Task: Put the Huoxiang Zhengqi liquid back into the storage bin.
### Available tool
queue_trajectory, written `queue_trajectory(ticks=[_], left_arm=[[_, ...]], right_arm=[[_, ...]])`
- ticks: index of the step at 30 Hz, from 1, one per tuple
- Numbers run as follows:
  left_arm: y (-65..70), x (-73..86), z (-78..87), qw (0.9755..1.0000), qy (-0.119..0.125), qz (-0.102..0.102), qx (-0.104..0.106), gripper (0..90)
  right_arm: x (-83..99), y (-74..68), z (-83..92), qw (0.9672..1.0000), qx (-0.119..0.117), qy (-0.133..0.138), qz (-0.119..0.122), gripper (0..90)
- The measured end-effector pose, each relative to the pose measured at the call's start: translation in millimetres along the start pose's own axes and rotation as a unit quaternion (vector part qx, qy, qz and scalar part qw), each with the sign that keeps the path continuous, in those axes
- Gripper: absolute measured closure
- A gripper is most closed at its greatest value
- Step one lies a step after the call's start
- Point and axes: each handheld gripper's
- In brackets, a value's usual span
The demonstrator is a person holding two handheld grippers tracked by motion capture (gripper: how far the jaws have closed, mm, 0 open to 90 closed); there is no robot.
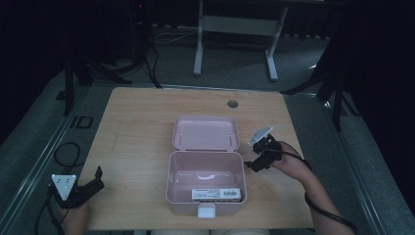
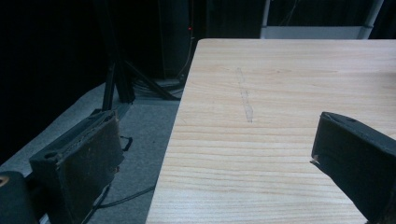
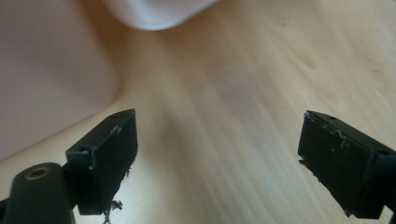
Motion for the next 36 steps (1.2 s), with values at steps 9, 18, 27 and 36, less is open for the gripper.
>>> queue_trajectory(ticks=[9,18,27,36], left_arm=[[0.1,0.1,0.1,1.0000,0.001,0.000,0.001,2.1],[0.3,0.2,0.2,1.0000,0.001,-0.001,0.001,2.1],[0.3,0.2,0.1,1.0000,0.001,-0.001,0.001,2.1],[0.2,0.2,0.1,1.0000,0.002,0.000,0.001,2.1]], right_arm=[[23.4,-7.0,-33.1,0.9951,0.074,0.037,-0.054,11.2],[40.6,-10.2,-42.4,0.9885,0.105,0.059,-0.092,11.2],[62.3,-7.6,-36.9,0.9739,0.140,0.099,-0.149,11.2],[87.6,0.1,-26.7,0.9585,0.158,0.121,-0.205,11.2]])
Point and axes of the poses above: each handheld gripper's, and its own axes: z roughly backward along the jaws, x roughly out of its underside, y roughly to its right, and after that the axes turned 12 degrees about z, right-handed
